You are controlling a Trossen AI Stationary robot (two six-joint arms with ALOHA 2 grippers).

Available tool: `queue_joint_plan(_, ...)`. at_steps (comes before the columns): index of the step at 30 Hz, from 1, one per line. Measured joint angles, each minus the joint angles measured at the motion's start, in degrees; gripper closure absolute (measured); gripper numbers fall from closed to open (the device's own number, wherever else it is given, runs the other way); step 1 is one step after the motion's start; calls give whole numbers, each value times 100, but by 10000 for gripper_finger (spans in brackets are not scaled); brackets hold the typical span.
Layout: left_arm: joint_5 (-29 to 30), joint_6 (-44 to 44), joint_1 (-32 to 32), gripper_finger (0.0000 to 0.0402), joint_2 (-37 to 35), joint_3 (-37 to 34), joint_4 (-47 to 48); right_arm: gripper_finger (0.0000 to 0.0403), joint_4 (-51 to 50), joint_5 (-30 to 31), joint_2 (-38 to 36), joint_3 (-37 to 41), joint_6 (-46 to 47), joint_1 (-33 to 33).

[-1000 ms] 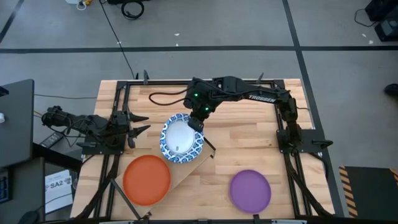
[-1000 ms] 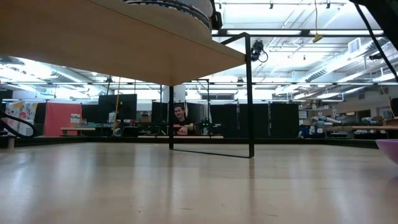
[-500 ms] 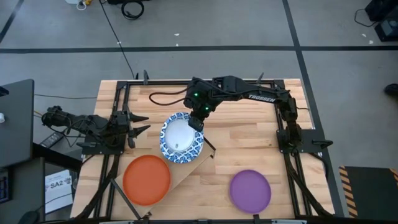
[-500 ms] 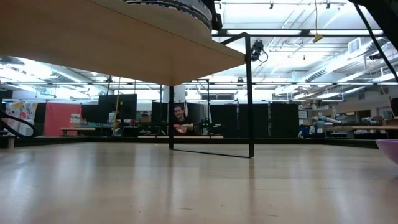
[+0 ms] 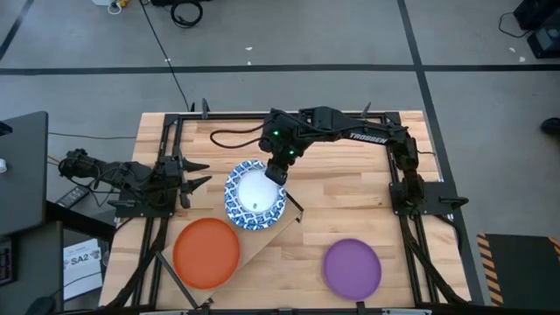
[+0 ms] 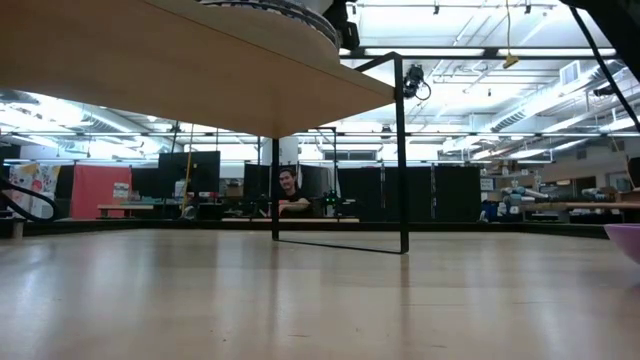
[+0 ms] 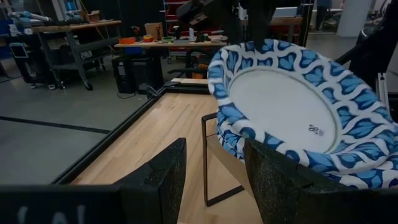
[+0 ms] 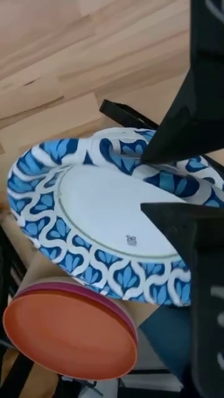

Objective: Place and stack plates onto a shelf
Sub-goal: Stack the white bowl on top of the other white bowl on the shelf

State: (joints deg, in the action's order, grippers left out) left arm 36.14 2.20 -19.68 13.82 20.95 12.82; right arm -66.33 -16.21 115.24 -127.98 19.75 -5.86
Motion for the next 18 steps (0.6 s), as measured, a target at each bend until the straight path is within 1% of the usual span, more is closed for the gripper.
queue_joint_plan(10,-1,1,1,233,0,0,2,208,-332,167,0,0,-39,-5)
queue_joint_plan(14,-2,0,1,233,0,0,2,189,-575,159,0,0,-176,-24)
queue_joint_plan(18,-2,0,1,233,0,0,2,182,-750,118,-11,0,-480,-145)
